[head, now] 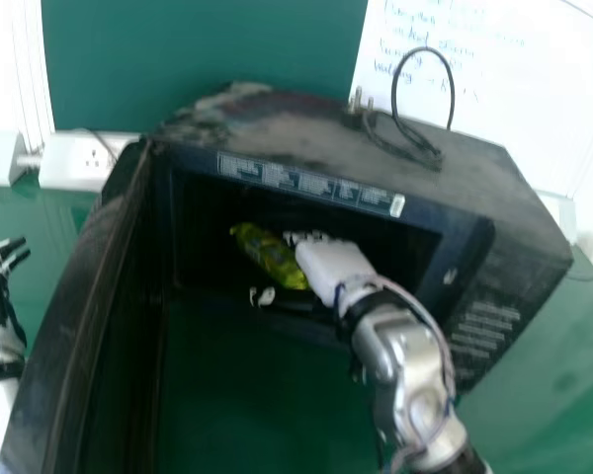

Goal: Put biscuit inside oven

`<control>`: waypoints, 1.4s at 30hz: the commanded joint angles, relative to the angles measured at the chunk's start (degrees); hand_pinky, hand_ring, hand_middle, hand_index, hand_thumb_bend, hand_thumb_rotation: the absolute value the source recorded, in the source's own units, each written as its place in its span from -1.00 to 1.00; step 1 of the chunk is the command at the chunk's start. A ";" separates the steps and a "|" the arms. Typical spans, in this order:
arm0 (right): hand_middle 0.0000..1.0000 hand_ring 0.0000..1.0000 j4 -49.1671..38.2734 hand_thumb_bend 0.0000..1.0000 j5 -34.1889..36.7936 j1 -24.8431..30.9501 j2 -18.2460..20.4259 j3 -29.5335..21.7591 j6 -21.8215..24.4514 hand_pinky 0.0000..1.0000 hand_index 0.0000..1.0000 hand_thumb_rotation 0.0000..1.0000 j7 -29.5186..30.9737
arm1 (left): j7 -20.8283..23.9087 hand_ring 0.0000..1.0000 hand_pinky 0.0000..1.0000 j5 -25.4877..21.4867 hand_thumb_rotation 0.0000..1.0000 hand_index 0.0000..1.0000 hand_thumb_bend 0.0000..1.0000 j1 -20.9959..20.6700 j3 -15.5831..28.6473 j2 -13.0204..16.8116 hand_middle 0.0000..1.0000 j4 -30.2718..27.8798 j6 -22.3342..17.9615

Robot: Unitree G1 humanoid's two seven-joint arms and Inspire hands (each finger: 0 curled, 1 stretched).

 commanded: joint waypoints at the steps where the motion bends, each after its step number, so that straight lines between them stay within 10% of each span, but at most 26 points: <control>1: 1.00 0.96 -3.85 0.98 -0.62 2.00 -1.09 -1.22 -0.64 0.81 1.00 0.93 1.86 | 0.03 0.35 0.40 0.35 -0.91 -0.01 0.00 0.71 -0.05 0.16 0.41 -0.12 -0.69; 24: 1.00 0.96 -38.67 0.98 6.70 19.60 -4.89 -23.56 -3.98 0.85 1.00 0.89 15.51 | -1.73 0.30 0.33 1.99 -0.90 -0.01 0.02 1.04 -0.94 1.23 0.37 2.23 -4.89; 42: 0.62 0.54 -43.78 0.93 24.11 12.24 -6.69 -50.61 -3.73 0.31 0.77 0.36 28.30 | -22.86 0.05 0.02 -6.76 -0.87 -0.01 0.02 -0.43 -1.86 6.67 0.10 17.45 -28.92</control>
